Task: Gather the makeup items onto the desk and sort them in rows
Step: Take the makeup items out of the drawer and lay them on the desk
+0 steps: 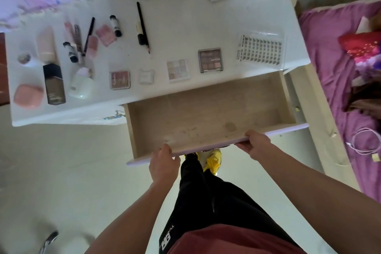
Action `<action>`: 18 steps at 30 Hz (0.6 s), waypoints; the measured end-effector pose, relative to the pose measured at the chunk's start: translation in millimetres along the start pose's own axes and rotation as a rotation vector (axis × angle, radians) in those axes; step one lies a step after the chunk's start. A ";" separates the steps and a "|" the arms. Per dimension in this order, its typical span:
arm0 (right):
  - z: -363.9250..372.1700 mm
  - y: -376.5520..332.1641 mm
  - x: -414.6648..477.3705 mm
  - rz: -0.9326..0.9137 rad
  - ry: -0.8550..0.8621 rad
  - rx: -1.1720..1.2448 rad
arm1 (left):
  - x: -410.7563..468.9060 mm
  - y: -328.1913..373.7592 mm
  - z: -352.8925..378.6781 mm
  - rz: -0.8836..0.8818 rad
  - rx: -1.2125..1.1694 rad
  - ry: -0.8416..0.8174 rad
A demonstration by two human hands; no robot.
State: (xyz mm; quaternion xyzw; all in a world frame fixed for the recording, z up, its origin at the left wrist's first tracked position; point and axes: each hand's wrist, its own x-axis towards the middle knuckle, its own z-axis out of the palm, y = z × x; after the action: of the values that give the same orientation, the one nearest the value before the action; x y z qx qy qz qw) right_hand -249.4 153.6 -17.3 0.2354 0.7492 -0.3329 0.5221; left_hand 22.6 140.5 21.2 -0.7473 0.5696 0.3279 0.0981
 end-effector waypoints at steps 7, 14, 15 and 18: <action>21.1 -37.7 -15.8 -0.039 -0.014 -0.053 | 8.0 11.5 -21.7 0.008 -0.040 -0.007; 69.7 -82.5 -32.4 -0.065 -0.142 0.062 | 52.0 36.3 -53.7 -0.027 -0.333 0.016; 75.5 -91.3 -37.2 -0.062 -0.164 0.087 | 60.9 44.9 -61.5 -0.113 -0.449 0.015; 86.4 -108.8 -46.2 -0.037 -0.191 0.134 | 86.2 67.1 -79.8 -0.601 -1.046 0.006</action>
State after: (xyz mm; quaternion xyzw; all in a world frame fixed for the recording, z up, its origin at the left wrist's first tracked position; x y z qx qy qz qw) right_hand -255.7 16.4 33.4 0.2232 0.6763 -0.4127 0.5678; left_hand 3.1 8.8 45.6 -0.8256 0.0967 0.5203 -0.1957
